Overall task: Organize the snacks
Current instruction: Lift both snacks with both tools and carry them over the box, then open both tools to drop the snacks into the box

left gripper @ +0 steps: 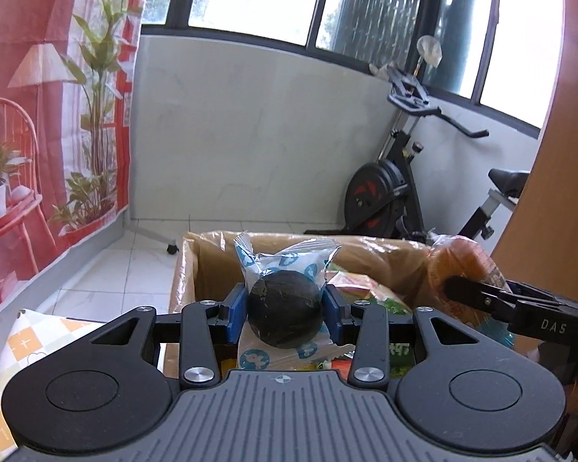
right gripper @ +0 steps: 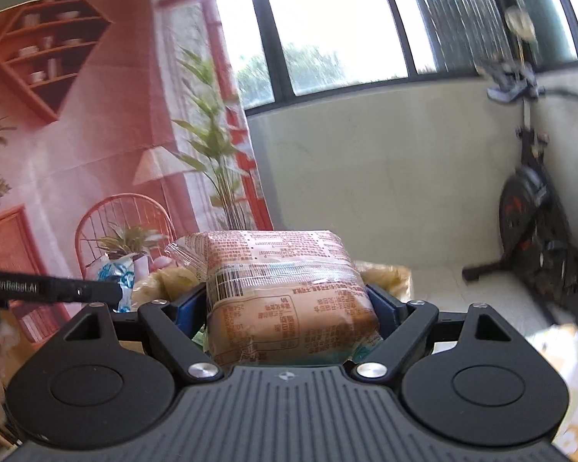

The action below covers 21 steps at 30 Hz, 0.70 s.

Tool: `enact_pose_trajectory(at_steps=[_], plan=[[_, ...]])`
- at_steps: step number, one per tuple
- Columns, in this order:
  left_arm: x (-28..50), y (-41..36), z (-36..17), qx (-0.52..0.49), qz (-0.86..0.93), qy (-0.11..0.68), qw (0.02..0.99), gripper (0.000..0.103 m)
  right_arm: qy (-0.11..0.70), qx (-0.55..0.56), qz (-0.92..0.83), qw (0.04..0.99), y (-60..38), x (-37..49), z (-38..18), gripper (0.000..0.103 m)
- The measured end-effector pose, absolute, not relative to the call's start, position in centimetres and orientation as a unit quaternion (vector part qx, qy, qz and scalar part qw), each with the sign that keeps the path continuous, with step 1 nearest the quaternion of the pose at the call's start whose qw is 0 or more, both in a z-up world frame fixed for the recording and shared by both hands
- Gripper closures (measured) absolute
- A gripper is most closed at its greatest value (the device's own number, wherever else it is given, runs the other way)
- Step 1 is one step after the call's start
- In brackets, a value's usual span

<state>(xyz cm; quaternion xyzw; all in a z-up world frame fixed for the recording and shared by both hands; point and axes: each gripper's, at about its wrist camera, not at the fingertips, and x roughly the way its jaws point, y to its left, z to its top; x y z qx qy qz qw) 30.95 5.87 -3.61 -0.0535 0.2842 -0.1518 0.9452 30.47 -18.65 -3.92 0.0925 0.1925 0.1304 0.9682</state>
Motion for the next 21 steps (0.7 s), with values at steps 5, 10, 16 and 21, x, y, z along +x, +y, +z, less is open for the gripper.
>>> enact_pose_trajectory(at_steps=[5, 10, 16, 21], plan=[[30.9, 6.2, -3.7, -0.050, -0.148, 0.281, 0.947, 0.038, 0.225, 0.124, 0.132, 0.957, -19.5, 31.8, -4.3, 0.010], [30.3, 6.3, -2.9, -0.041, -0.145, 0.273, 0.950, 0.037, 0.203, 0.119, 0.134, 0.962, -19.8, 30.7, -3.5, 0.004], [28.6, 7.0, -2.3, -0.036, -0.140, 0.270, 0.952, 0.036, 0.184, 0.133, 0.137, 0.964, -19.9, 28.2, -3.0, 0.004], [26.7, 8.0, -2.1, -0.043, -0.138, 0.271, 0.952, 0.036, 0.166, 0.128, 0.142, 0.967, -19.3, 25.7, -2.6, 0.004]])
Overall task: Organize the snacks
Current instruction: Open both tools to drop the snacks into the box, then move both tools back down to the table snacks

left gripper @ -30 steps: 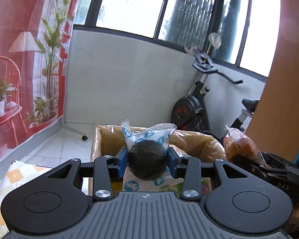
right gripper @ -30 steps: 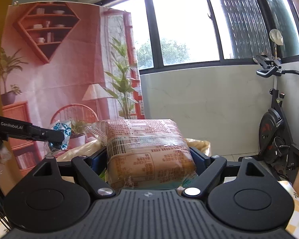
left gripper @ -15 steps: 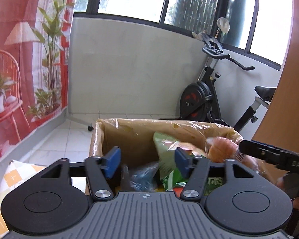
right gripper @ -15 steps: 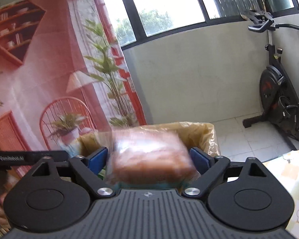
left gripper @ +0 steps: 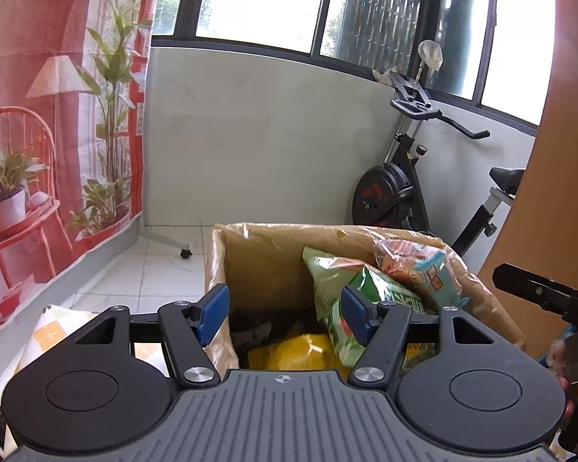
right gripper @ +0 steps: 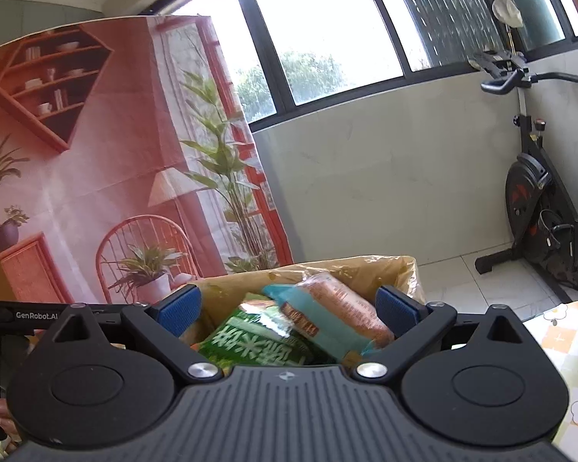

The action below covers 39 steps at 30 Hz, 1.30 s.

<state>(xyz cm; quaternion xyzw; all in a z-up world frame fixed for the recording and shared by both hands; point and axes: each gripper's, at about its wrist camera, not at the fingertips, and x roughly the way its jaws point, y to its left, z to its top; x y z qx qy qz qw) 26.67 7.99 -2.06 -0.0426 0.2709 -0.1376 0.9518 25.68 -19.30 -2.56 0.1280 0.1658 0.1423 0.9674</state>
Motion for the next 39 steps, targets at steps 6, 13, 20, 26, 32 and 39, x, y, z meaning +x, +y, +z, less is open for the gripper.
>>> enact_pose_trajectory(at_steps=[6, 13, 20, 26, 32, 39], plan=[[24.0, 8.9, -2.3, -0.055, -0.136, 0.268, 0.952, 0.036, 0.152, 0.107, 0.147, 0.972, -18.3, 22.4, -2.8, 0.004], [20.4, 8.8, -3.7, -0.059, -0.143, 0.256, 0.954, 0.036, 0.146, 0.073, 0.122, 0.979, -17.6, 19.1, -3.9, 0.005], [18.4, 8.8, -7.2, -0.093, -0.142, 0.281, 0.944, 0.035, 0.159, 0.070, 0.093, 0.980, -18.6, 16.7, -6.1, 0.005], [18.2, 9.2, -10.9, -0.118, -0.129, 0.328, 0.928, 0.036, 0.201, 0.067, 0.058, 0.976, -19.8, 15.3, -9.1, 0.006], [17.4, 10.1, -13.2, -0.125, -0.114, 0.357, 0.919, 0.036, 0.264, 0.061, 0.005, 0.963, -21.4, 13.1, -13.2, 0.014], [17.8, 10.4, -14.7, -0.137, -0.105, 0.383, 0.908, 0.036, 0.352, 0.078, -0.058, 0.931, -23.4, 11.4, -17.9, 0.025]])
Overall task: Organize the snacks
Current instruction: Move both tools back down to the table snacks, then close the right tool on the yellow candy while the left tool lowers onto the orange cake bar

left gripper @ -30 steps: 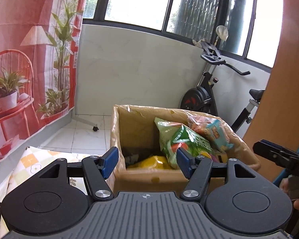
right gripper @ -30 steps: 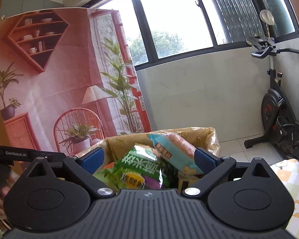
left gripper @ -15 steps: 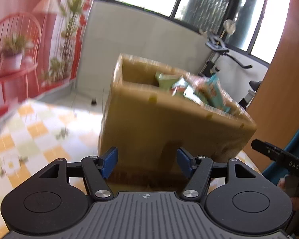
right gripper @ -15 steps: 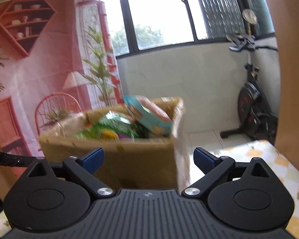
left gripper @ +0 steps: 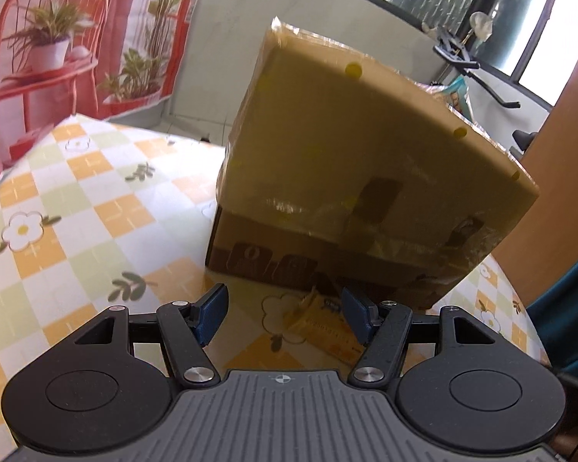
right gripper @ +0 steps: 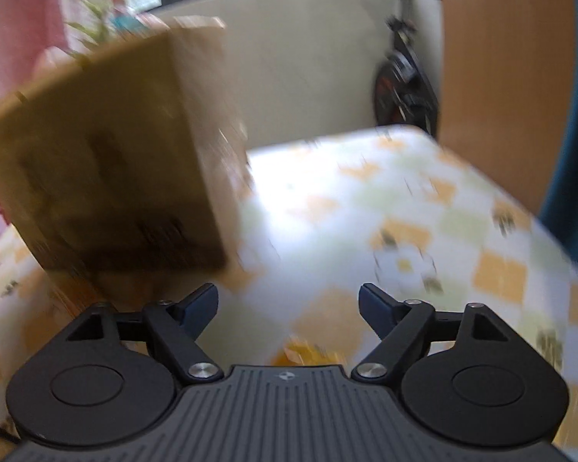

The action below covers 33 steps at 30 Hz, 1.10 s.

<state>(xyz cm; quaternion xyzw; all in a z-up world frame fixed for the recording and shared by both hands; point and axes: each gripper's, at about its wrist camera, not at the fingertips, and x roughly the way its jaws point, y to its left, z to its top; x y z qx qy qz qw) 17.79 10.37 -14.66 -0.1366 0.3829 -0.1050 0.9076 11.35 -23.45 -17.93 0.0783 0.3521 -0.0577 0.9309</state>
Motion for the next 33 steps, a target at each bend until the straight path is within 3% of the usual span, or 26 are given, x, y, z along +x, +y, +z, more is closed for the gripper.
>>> enact_pose_trajectory(at_steps=[7, 8, 12, 17, 33], plan=[[18.1, 9.9, -15.4, -0.135, -0.113, 0.403, 0.898, 0.036, 0.402, 0.102, -0.073, 0.907, -23.4, 10.1, -20.3, 0.040], [18.0, 9.8, -15.5, -0.135, -0.114, 0.405, 0.897, 0.036, 0.400, 0.095, -0.072, 0.909, -23.1, 10.0, -20.3, 0.049], [17.5, 9.5, -15.7, -0.138, -0.119, 0.413, 0.892, 0.036, 0.399, 0.077, -0.046, 0.913, -22.3, 10.6, -20.3, 0.057], [17.7, 8.5, -16.1, -0.137, -0.124, 0.426, 0.886, 0.036, 0.390, 0.072, -0.019, 0.918, -21.4, 12.2, -21.0, 0.062], [20.9, 4.3, -18.7, -0.156, -0.108, 0.489, 0.852, 0.036, 0.341, 0.041, 0.011, 0.939, -20.4, 12.8, -22.6, 0.062]])
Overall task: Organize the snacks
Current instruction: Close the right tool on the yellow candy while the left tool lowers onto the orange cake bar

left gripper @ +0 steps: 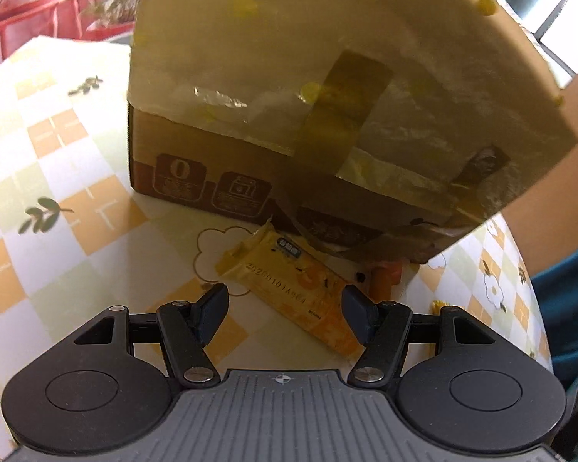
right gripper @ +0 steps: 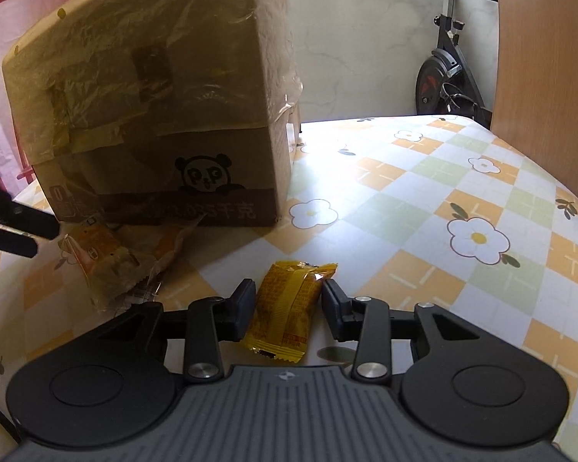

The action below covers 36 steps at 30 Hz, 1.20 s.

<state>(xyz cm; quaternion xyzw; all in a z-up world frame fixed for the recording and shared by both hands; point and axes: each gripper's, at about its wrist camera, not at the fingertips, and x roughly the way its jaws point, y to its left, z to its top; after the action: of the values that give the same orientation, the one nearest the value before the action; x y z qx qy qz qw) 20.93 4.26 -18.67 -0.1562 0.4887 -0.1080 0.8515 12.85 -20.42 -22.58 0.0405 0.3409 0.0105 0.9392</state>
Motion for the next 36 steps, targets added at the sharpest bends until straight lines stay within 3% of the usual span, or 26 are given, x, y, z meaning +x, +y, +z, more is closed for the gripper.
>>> enact_pose_trajectory(at_steps=[12, 16, 21, 29, 36], plan=[[22.9, 1.0, -20.1, -0.160, -0.079, 0.512, 0.840, 0.035, 0.336, 0.050, 0.018, 0.940, -20.9, 12.7, -22.7, 0.062], [23.4, 0.2, -20.5, -0.151, -0.070, 0.516, 0.840, 0.027, 0.336, 0.055, 0.020, 0.940, -21.1, 12.7, -22.7, 0.062], [23.3, -0.2, -21.1, -0.139, -0.069, 0.513, 0.844, 0.024, 0.335, 0.057, 0.021, 0.940, -21.2, 12.8, -22.8, 0.062], [22.2, 1.6, -21.3, -0.142, -0.078, 0.516, 0.841, 0.035, 0.335, 0.059, 0.021, 0.940, -21.3, 12.8, -22.8, 0.062], [21.0, 3.5, -21.6, -0.128, -0.083, 0.518, 0.842, 0.035, 0.334, 0.059, 0.021, 0.940, -21.3, 12.7, -22.7, 0.062]])
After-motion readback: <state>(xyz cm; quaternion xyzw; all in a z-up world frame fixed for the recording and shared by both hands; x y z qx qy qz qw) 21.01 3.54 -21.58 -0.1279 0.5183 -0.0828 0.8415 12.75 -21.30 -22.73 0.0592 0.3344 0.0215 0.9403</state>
